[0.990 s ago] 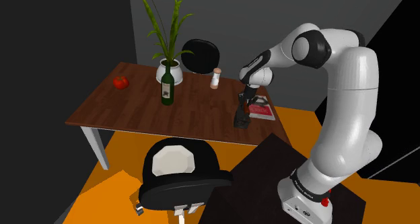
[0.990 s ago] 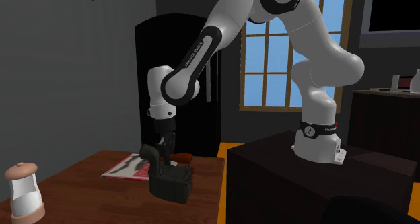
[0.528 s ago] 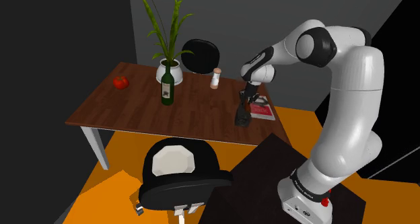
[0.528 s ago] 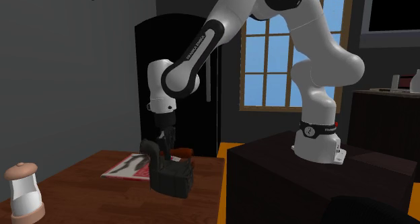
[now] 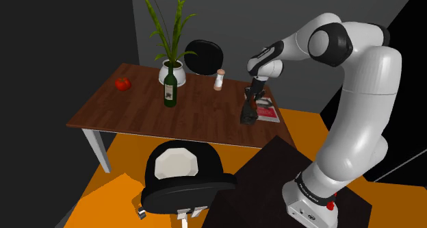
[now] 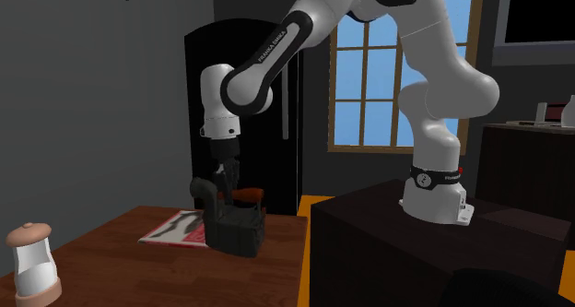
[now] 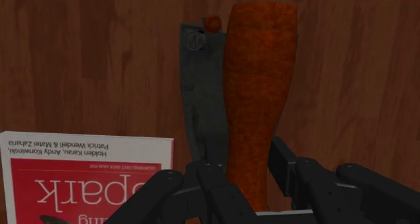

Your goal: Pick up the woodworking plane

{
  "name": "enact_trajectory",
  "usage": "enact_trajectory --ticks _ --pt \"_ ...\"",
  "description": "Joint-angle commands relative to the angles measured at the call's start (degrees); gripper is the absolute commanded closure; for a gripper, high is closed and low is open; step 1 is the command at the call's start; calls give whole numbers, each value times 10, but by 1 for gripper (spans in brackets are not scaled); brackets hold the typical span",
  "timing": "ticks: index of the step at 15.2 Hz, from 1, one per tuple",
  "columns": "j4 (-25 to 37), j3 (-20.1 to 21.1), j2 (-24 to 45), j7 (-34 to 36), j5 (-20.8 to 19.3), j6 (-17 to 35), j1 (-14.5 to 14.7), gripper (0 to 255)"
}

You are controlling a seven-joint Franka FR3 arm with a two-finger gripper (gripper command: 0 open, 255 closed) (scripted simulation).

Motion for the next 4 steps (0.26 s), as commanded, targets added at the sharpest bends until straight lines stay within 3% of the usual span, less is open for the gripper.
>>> enact_trajectory --ticks 1,4 --pt "-1 -3 -13 3 -5 -11 2 255" --pt "0 -4 -19 5 -7 -18 3 255"
